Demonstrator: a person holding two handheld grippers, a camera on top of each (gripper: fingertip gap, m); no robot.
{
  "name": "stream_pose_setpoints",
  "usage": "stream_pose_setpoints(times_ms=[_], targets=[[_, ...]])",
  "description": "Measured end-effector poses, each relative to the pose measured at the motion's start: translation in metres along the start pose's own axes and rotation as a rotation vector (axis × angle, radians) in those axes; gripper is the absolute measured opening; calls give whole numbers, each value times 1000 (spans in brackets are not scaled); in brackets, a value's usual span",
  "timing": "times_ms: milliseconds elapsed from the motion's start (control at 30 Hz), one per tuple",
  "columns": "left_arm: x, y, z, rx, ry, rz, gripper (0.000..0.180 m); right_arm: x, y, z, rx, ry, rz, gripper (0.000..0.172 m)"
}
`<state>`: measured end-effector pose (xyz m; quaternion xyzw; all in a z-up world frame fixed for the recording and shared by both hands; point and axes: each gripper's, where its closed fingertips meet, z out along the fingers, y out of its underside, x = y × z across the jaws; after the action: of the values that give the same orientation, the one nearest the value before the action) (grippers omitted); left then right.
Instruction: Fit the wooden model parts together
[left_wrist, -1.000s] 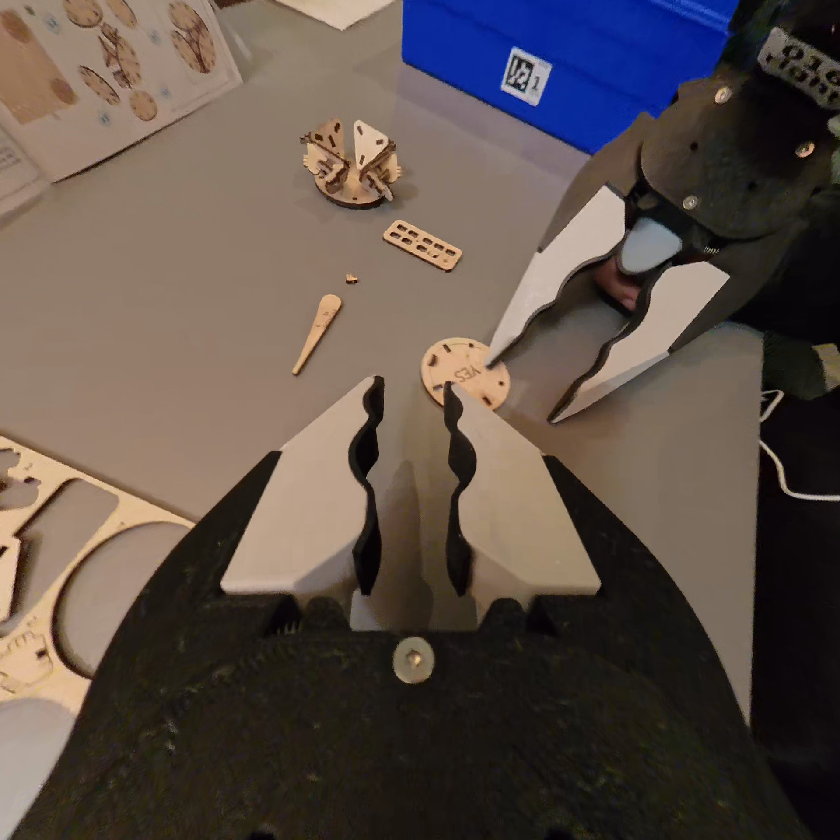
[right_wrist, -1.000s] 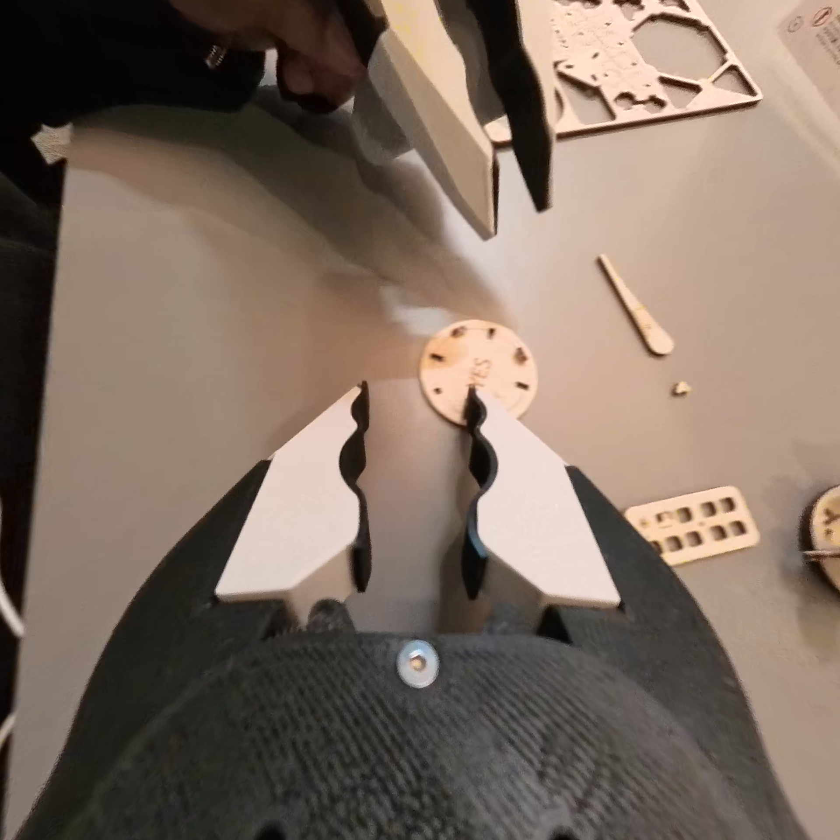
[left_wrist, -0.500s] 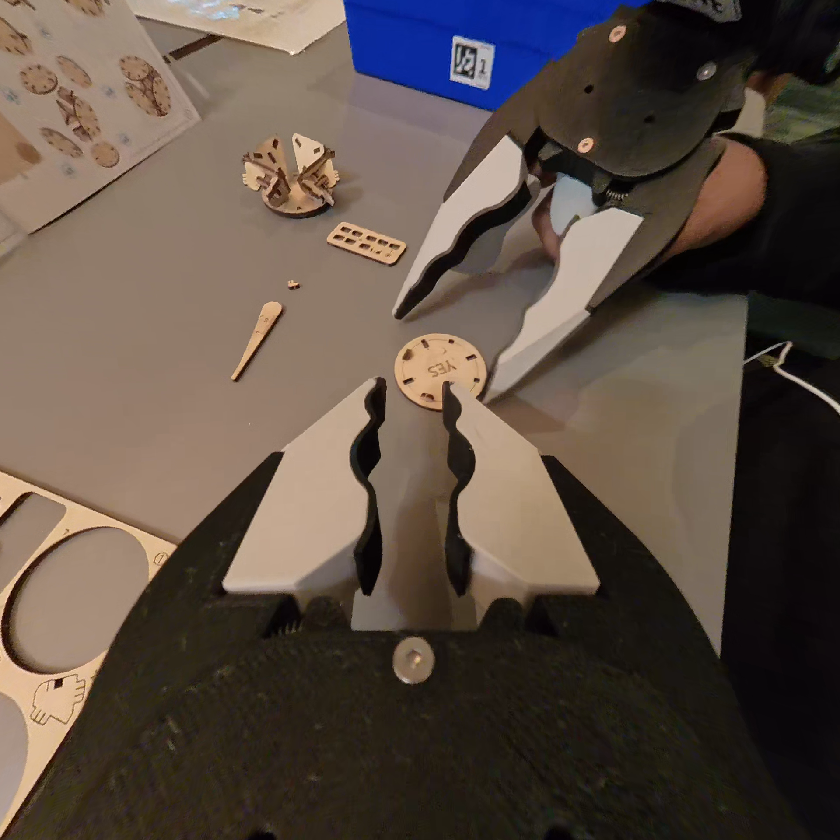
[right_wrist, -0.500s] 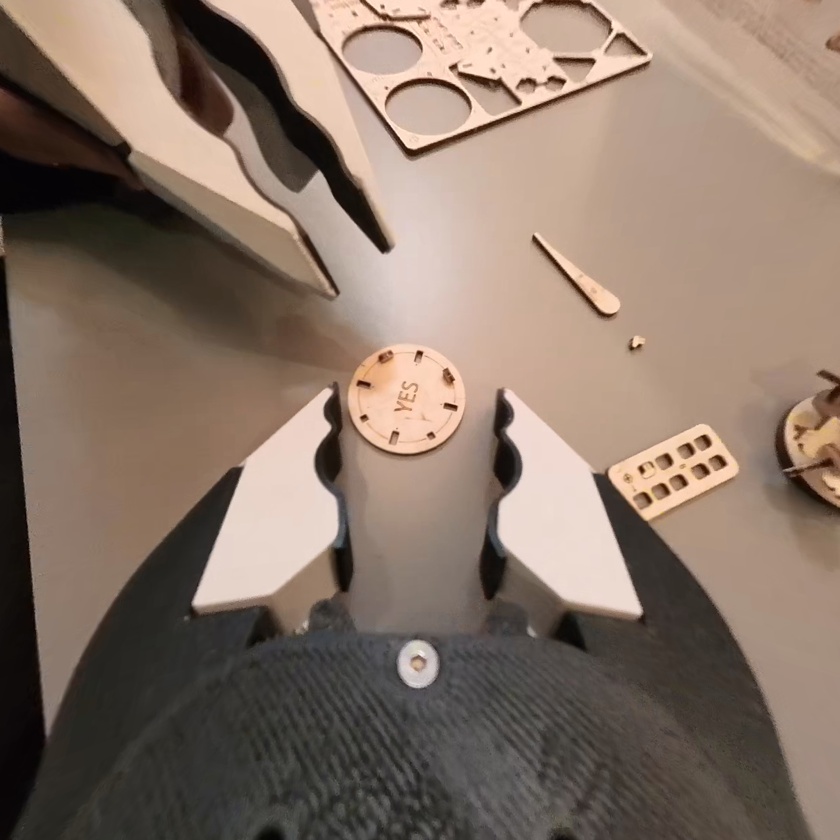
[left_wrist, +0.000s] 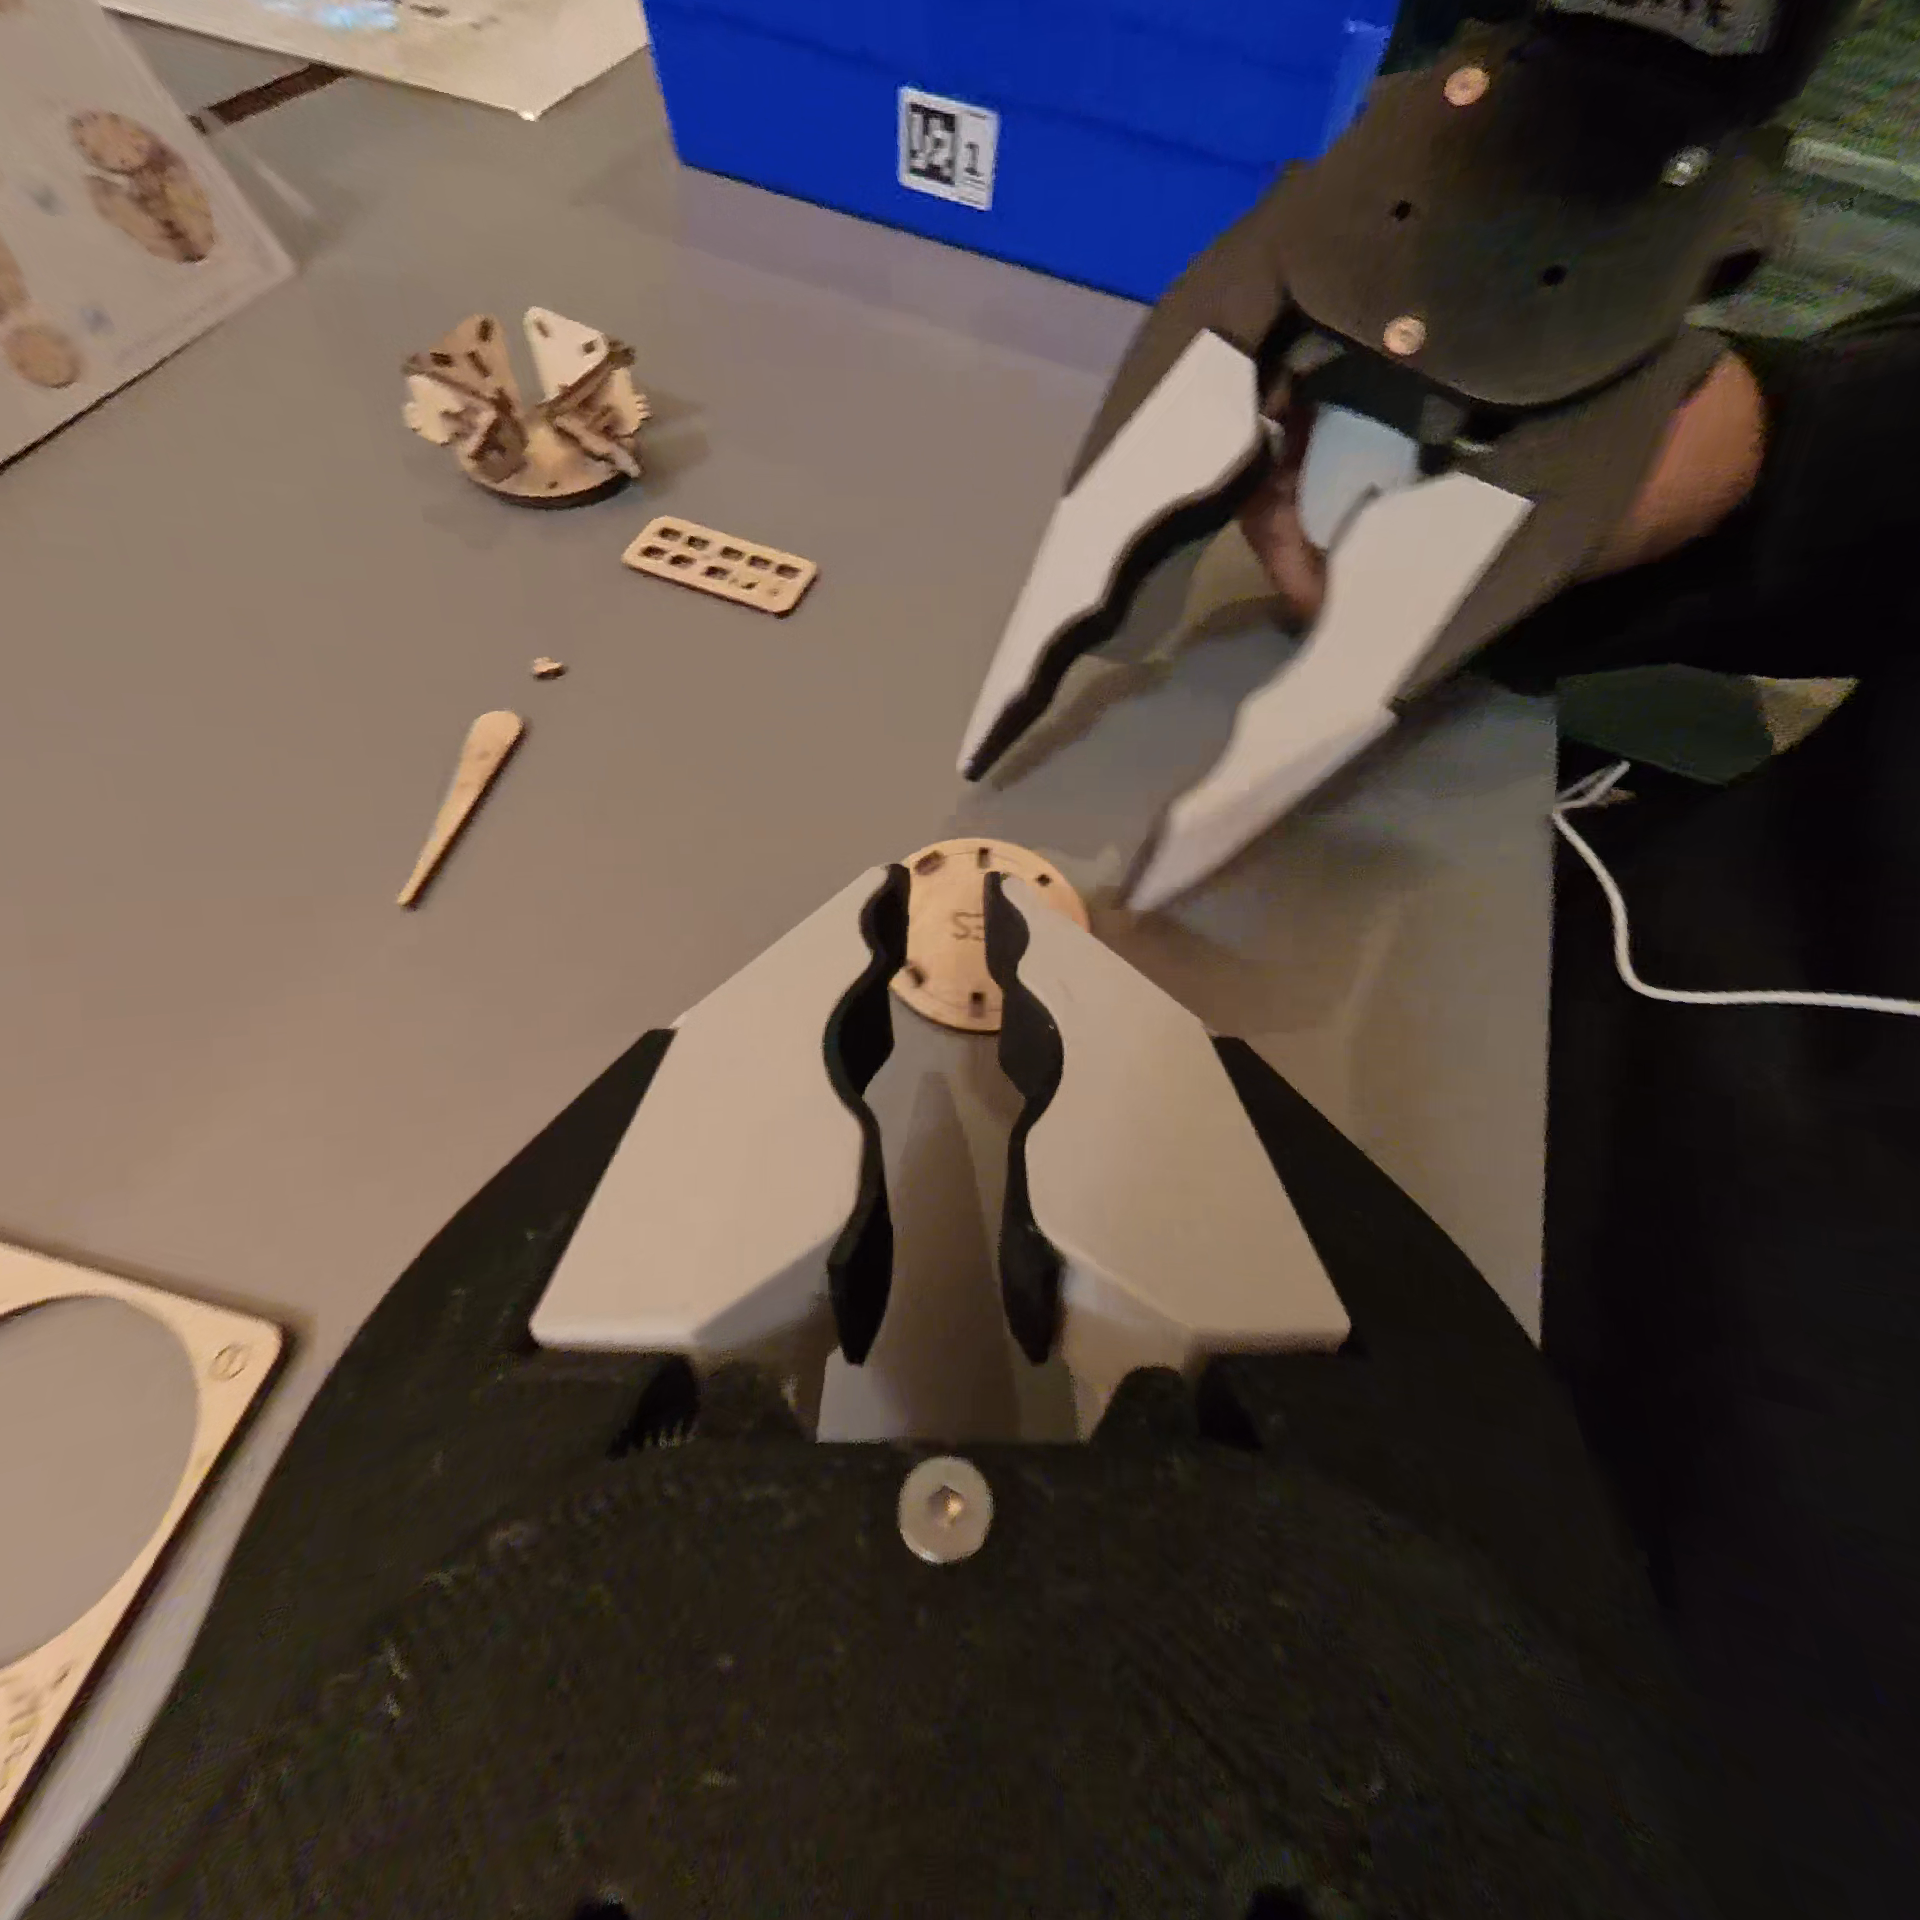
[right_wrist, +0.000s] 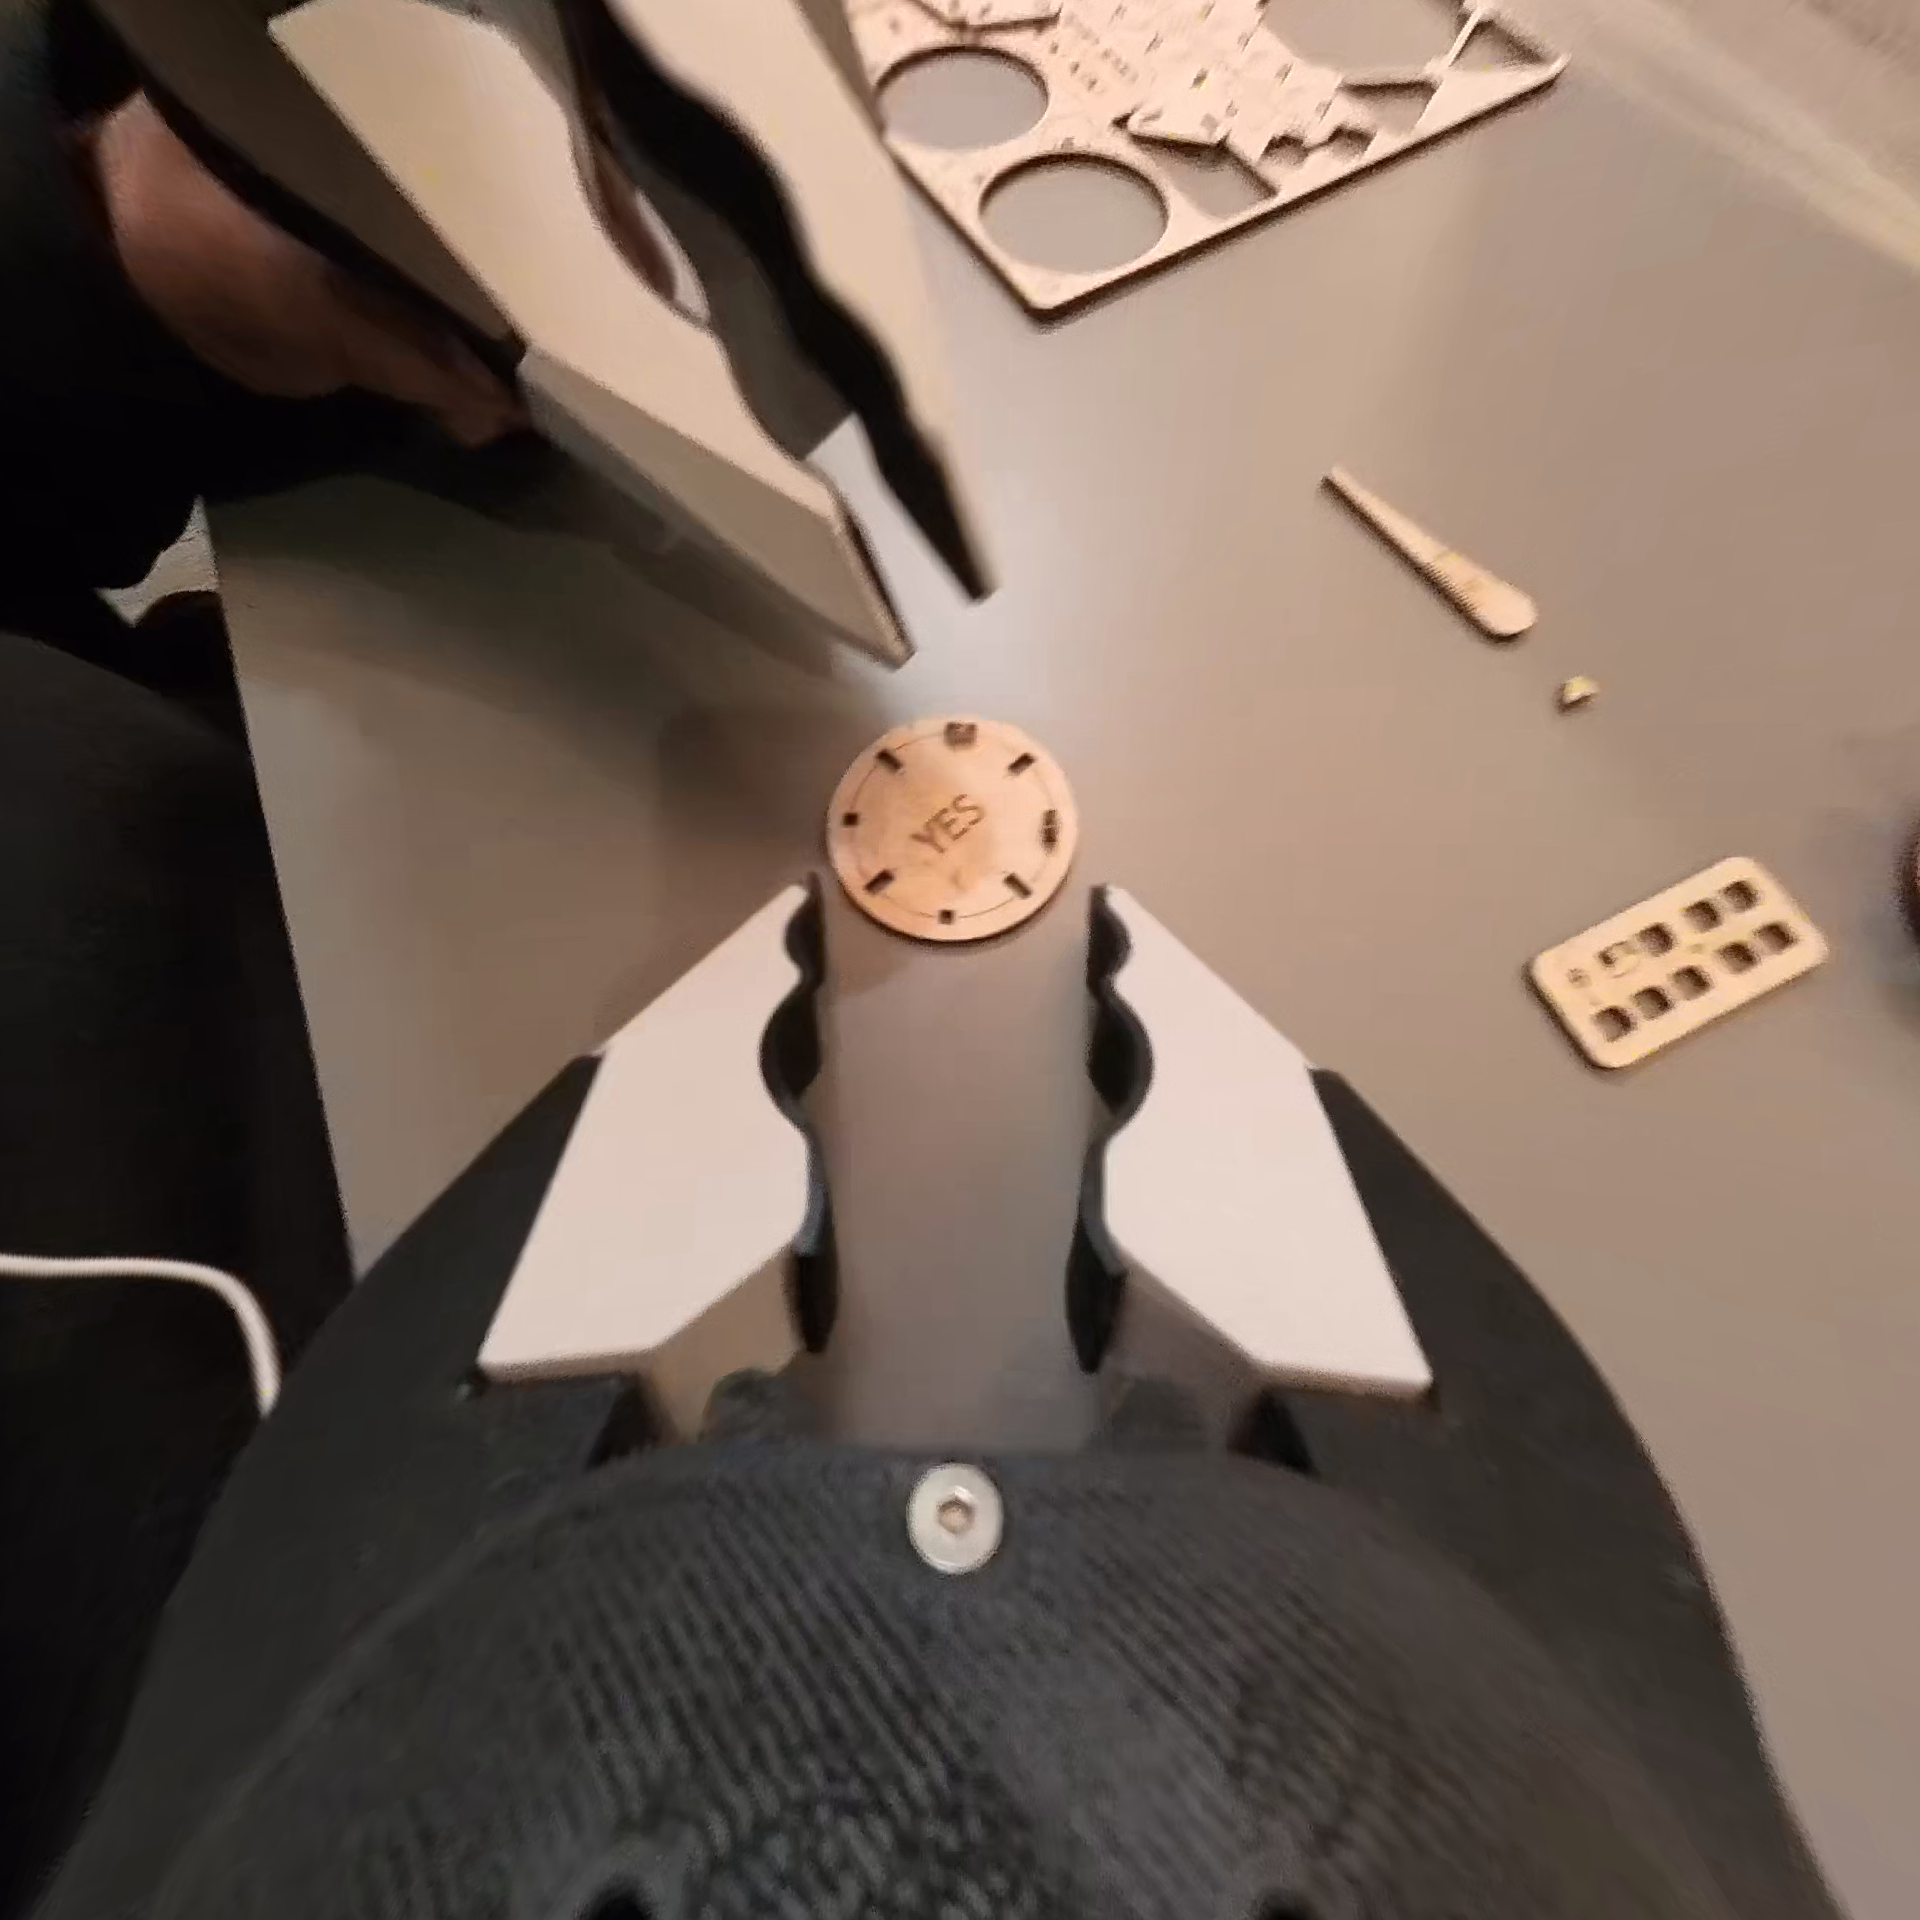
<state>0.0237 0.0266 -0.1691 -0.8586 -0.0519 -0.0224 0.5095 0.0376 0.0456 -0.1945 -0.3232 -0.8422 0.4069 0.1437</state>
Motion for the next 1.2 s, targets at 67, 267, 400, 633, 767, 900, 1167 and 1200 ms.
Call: stream_pose_setpoints(times_ms=[67, 267, 400, 633, 767, 900, 1167, 1200], targets=[[5, 4, 5, -35, 13, 9, 8, 7, -4, -1, 18, 15, -18, 34], [0, 19, 16, -159, -55, 45, 3, 15, -8, 15, -30, -25, -37, 18], [-3, 31, 25, -250, -52, 2, 17, 16, -8, 24, -62, -20, -81, 11], [-8, 29, 23, -228, 9, -144, 8, 19, -7, 23, -53, -20, -60, 12], [-4, 26, 25, -218, 10, -103, 15, 17, -7, 23, -31, -50, -20, 7], [-3, 26, 27, -224, 46, -145, 15, 18, -7, 23, -33, -58, -10, 7], [-6, 27, 28, -229, 50, -189, 7, 20, -7, 24, -50, -49, -24, 1], [-6, 27, 28, -226, 53, -211, 7, 20, -7, 24, -57, -50, -24, 1]])
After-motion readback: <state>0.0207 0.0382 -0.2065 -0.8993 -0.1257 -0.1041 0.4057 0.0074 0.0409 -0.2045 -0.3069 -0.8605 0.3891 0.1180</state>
